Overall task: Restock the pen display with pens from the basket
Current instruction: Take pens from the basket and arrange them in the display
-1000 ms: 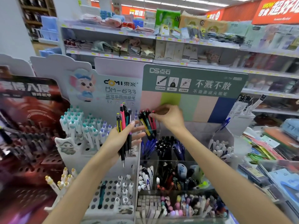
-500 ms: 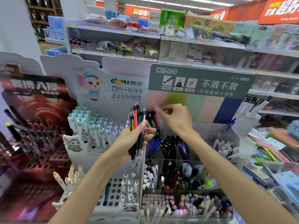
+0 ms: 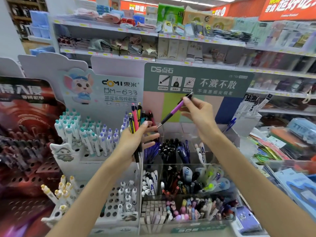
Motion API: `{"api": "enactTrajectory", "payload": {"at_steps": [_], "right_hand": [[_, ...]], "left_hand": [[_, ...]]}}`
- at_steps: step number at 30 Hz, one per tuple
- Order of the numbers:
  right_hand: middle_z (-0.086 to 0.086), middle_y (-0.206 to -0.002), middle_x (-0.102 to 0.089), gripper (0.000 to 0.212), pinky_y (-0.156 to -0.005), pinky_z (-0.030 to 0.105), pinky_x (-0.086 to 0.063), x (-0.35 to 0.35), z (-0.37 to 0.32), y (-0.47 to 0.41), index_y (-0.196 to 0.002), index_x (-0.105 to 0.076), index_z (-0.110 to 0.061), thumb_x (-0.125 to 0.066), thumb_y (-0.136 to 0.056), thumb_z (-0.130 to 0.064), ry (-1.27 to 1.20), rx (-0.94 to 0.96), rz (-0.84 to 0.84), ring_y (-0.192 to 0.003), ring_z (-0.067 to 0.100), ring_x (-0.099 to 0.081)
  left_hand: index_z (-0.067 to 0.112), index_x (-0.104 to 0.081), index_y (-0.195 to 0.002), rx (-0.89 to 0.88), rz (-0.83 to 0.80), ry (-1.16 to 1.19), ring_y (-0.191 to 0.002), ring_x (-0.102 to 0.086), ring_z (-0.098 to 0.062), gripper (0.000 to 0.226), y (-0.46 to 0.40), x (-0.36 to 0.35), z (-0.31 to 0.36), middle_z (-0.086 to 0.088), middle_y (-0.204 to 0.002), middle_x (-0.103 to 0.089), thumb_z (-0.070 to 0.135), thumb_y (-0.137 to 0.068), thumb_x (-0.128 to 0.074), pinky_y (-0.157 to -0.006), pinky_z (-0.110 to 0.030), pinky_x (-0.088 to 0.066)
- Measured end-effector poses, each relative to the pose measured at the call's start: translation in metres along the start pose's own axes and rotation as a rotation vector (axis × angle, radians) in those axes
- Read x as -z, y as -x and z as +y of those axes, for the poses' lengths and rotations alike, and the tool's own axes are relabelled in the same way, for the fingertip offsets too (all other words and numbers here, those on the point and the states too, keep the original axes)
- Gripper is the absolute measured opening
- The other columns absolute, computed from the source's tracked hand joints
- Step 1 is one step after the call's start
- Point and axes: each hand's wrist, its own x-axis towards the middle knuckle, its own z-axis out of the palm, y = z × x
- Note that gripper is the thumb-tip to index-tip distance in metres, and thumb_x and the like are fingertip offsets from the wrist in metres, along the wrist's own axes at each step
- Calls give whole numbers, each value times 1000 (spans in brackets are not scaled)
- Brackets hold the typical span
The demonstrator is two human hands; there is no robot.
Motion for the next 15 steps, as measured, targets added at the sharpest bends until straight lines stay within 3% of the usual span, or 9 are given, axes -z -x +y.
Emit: {"api": "enactTrajectory", "payload": {"at_steps": [3, 6, 10, 15], "right_hand": [[1, -82, -70, 10, -75, 22, -56, -1, 9, -4, -91, -68, -16, -59, -93, -12, 154, 207, 88, -76, 13, -68], [-4, -87, -72, 11, -83, 29, -55, -12, 26, -6, -97, -71, -18, -66, -89, -15, 388, 325, 29, -82, 11, -68], [-1, -93, -73, 28, -83, 30, -55, -28, 39, -10, -109, -67, -15, -72, -84, -25, 627, 310, -112, -82, 9, -68], [-3, -85, -72, 19, -75, 34, -55, -39, 54, -18, -89, -70, -19, -75, -79, -34, 842, 236, -176, -81, 15, -66]], "left_hand": [[16, -66, -101, -18, 34, -57, -69, -71, -10, 18, 1, 10, 0, 2, -82, -76, 27, -96, -53, -56, -21, -56], [16, -67, -100, -7, 57, -102, -49, -53, -5, 18, 0, 13, -1, 5, -64, -65, 27, -97, -53, -45, -16, -47], [12, -62, -105, 21, -13, -54, -42, -35, -2, 21, -2, 12, -2, 7, -60, -48, 28, -97, -51, -36, -13, -27], [15, -43, -83, -5, -69, -61, -39, -32, -1, 19, 1, 7, 1, 4, -62, -44, 24, -99, -44, -33, -12, -22]]}}
